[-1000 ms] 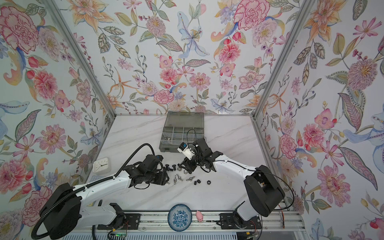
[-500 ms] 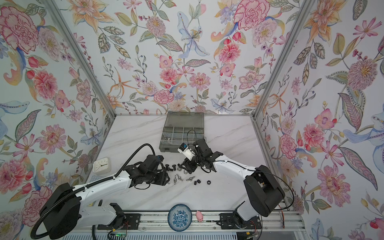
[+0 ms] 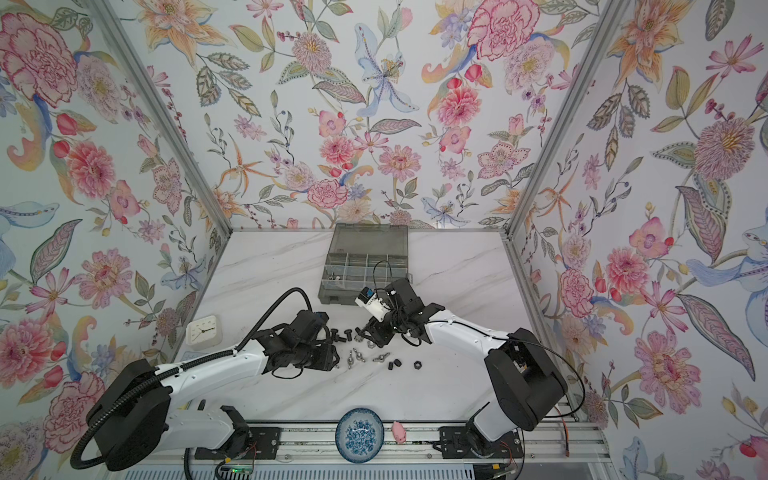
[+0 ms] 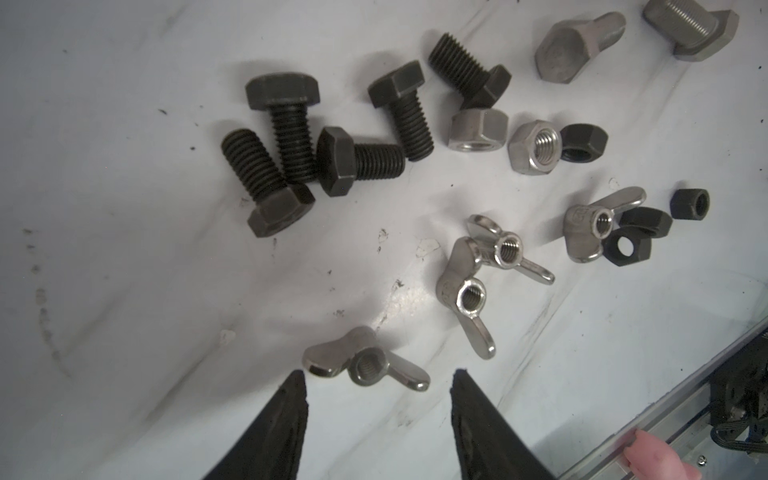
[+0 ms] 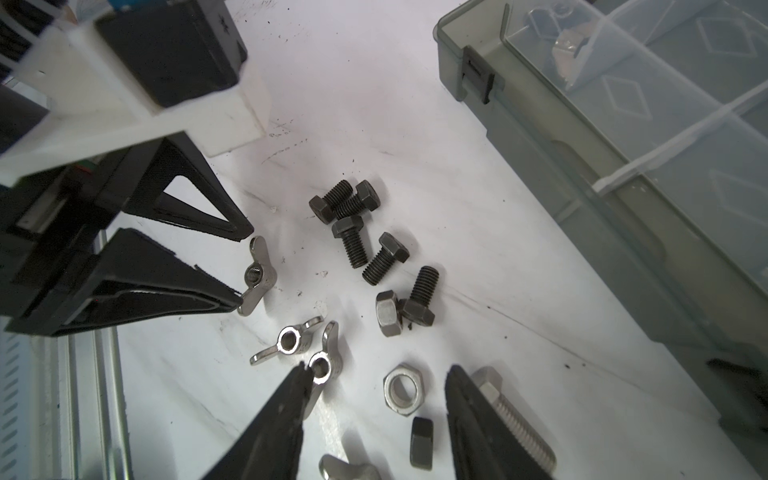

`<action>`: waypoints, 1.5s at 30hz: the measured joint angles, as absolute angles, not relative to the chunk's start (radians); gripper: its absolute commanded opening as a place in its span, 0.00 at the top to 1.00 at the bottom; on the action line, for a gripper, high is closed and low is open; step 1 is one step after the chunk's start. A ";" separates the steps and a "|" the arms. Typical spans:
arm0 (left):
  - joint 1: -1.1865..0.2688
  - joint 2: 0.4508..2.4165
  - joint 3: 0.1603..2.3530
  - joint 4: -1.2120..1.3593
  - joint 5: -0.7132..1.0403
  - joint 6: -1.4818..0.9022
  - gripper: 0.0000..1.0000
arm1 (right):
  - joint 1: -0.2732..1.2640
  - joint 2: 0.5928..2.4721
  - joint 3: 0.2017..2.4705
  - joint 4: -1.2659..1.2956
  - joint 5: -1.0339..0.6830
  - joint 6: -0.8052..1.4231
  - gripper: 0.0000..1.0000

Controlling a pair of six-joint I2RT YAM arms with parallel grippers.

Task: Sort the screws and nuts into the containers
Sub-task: 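Move the left gripper back over the pile toward a silver wing nut, then lower the left gripper and close it on the silver wing nut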

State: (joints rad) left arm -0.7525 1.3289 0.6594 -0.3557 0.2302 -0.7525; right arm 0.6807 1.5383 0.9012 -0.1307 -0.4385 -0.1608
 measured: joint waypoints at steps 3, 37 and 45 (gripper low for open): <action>-0.753 1.341 0.649 -0.344 0.232 -0.758 0.43 | 0.681 1.538 0.901 -0.131 -0.439 -0.162 0.44; -0.760 1.435 0.653 -0.260 0.259 -0.763 0.50 | 0.681 1.538 0.901 -0.131 -0.438 -0.161 0.44; -0.771 1.444 0.676 -0.317 0.250 -0.743 0.60 | 0.681 1.538 0.885 -0.131 -0.437 -0.161 0.44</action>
